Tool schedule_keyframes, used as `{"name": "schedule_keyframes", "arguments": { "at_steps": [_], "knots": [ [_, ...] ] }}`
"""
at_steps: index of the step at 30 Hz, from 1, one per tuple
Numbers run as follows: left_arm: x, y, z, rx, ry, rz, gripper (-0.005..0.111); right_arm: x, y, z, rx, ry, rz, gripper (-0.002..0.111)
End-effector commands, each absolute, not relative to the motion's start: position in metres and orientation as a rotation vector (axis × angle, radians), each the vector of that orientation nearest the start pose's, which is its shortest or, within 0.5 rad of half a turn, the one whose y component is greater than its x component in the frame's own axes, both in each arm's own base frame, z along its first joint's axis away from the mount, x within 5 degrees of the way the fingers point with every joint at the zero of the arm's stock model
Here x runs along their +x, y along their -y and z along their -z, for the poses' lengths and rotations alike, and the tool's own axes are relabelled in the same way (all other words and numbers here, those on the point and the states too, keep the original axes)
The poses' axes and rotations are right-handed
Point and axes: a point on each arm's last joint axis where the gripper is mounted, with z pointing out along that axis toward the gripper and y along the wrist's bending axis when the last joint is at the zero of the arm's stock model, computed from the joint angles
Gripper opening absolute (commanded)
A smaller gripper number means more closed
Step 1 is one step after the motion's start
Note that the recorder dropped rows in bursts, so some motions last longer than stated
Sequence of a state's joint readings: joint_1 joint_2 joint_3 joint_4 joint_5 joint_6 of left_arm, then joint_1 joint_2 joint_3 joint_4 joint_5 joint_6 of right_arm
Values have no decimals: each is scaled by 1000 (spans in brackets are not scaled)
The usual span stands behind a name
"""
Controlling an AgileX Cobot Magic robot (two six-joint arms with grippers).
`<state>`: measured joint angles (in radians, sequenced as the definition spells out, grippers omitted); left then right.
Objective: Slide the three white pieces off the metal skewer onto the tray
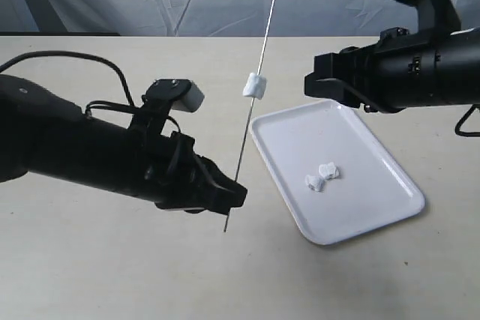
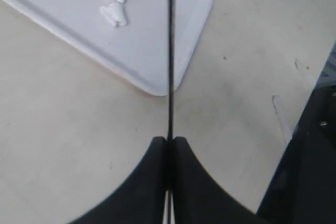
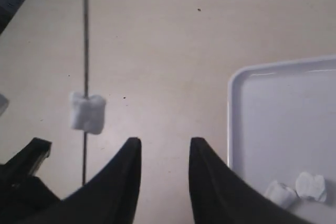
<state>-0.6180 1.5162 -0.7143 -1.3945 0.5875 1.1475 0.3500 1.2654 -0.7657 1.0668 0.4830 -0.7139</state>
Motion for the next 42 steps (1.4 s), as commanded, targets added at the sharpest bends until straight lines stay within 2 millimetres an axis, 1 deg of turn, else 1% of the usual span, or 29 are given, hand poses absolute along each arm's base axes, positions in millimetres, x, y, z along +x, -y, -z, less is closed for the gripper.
{"name": "schedule_keyframes", "arguments": {
  "at_steps": [1,3,5,8,10,13,17,21,24,29,32,37,42],
  "knots": [
    [208,207,-217,792,-2348,1274,0,210,-121,-300,-377,-2195,-859,31],
    [212,202,-220,804,-2341,1375,0,203,-120,-312,-406,-2154,-876,31],
    [215,194,-223,801,-2324,1434,0,196,-120,-322,-441,-2128,-890,31],
    [215,185,-233,859,-2207,1591,0,189,-118,-332,-460,-2093,-906,31],
    [214,182,-242,894,-2084,1696,0,187,-119,-334,-453,-2091,-930,31],
    [218,183,-245,853,-2026,1704,0,186,-122,-335,-427,-2095,-1006,31],
    [217,182,-244,875,-2035,1694,0,183,-126,-341,-423,-2048,-1106,31],
    [217,182,-243,877,-2044,1697,0,182,-128,-344,-433,-2017,-1151,31],
    [215,184,-243,876,-2055,1707,0,182,-128,-344,-440,-2007,-1149,31],
    [201,200,-243,959,-2046,1748,0,183,-128,-345,-443,-1994,-1144,31],
    [198,204,-244,959,-2041,1766,0,184,-128,-345,-433,-1991,-1128,31],
    [197,203,-243,967,-2061,1764,0,184,-127,-344,-440,-1994,-1123,31],
    [200,201,-243,947,-2060,1761,0,186,-125,-342,-448,-2006,-1059,31]
  ]
}}
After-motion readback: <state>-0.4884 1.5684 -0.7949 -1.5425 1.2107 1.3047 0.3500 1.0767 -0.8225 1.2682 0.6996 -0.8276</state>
